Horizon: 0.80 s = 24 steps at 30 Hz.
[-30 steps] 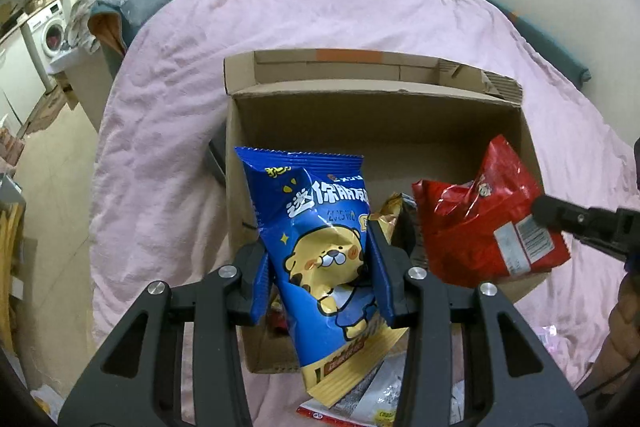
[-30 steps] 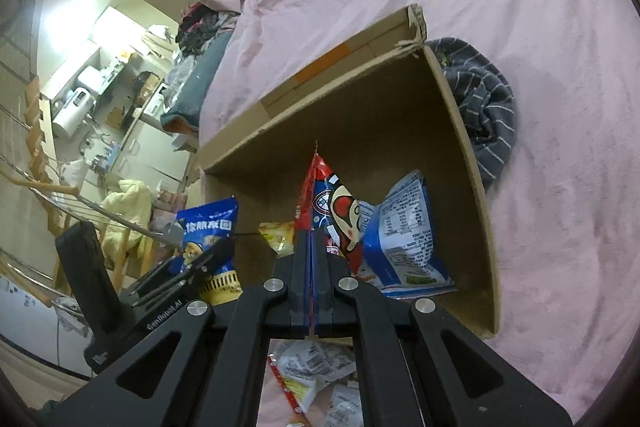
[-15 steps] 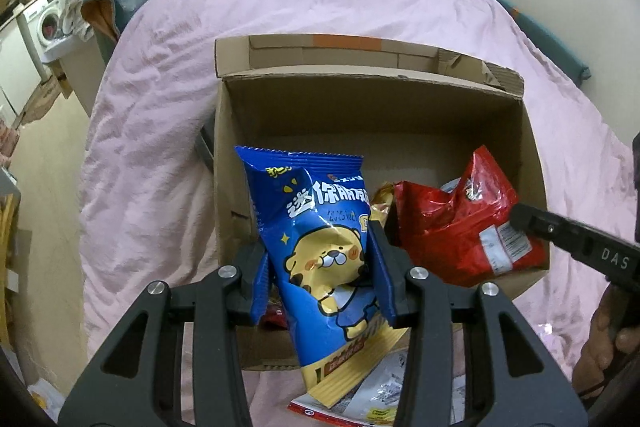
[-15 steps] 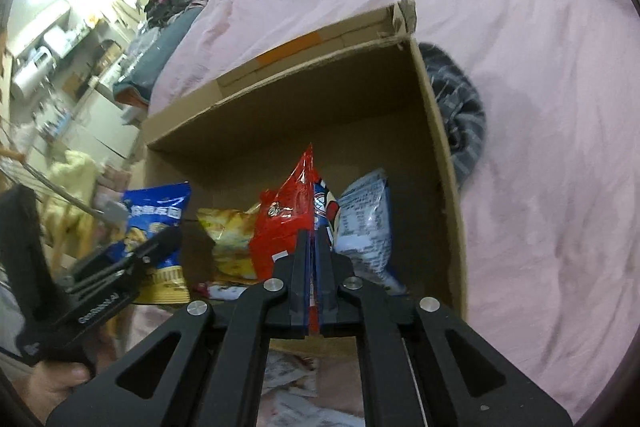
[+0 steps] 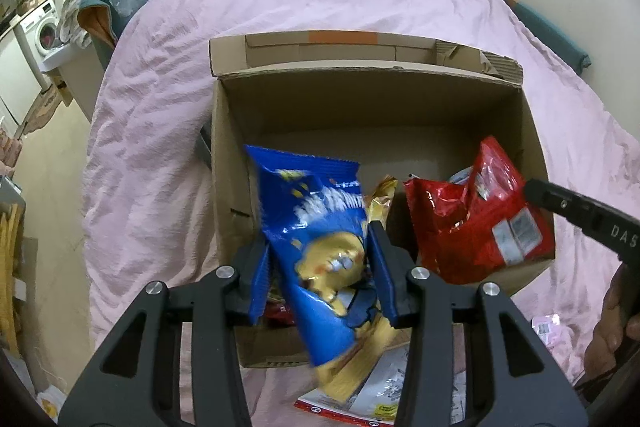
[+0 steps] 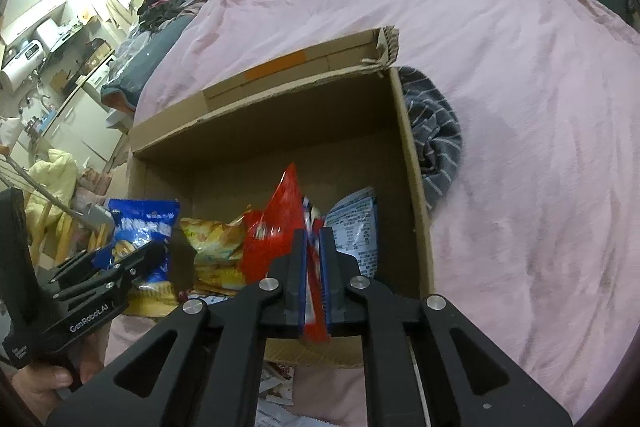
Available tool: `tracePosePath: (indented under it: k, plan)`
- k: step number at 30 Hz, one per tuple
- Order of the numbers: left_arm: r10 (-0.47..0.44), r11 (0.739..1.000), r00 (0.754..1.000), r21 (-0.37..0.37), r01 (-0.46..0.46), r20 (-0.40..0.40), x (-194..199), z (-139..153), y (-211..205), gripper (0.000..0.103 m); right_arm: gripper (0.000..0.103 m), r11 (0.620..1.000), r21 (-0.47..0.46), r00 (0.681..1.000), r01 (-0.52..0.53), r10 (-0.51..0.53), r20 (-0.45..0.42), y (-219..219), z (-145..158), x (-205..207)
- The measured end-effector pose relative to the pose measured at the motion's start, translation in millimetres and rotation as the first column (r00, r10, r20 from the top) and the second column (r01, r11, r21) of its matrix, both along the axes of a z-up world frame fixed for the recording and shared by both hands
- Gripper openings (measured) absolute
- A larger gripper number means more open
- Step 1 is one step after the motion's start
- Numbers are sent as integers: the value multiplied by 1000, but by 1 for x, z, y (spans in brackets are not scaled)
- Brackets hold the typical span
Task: Organize snacks
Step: 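Open both tools to drop the red and blue bags into the box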
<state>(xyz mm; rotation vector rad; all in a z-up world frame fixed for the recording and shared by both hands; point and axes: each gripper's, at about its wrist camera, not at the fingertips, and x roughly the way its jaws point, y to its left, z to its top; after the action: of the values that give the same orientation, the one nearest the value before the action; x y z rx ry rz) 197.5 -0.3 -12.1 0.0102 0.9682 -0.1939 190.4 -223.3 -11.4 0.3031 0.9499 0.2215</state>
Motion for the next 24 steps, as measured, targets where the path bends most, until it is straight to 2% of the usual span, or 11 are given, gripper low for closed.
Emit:
tracePosePath:
  k: [1,2,5,6,8,11,19,24]
  plan:
    - [3,1000,1000,7,-3,11,-1,1,0,51,10,1000,-4,1000,2,-2,6,-1,1,-1]
    - [8,1000,1000,10,-8,20,-2,3,0,62,13,1000,-10,1000,7,-7,10,-1,2,-1]
    - [26,1000,998,-12,-25,58,-5,10,4,80,33,1000,-25,999,18,-17,36,-1,6,-3]
    - [37,999,997,-18,-36,71,-6,13,6,86,54,1000,-14,999,17,-17,38,-2,6,-4]
    - [52,999,995,-19,-51,82,-6,15,7,89,80,999,23,998,25,-26,52,-5,9,-6]
    - [47,999,996,-23,-45,77,-6,16,7,89,83,999,40,996,32,-35,87,-7,14,-8]
    - [54,998,996,-22,-52,71,-8,13,8,89,83,999,48,997,20,-23,78,-7,15,-7]
    - [51,999,994,-23,-50,95,-15,18,10,89,83,999,50,997,16,-20,74,-8,15,-9]
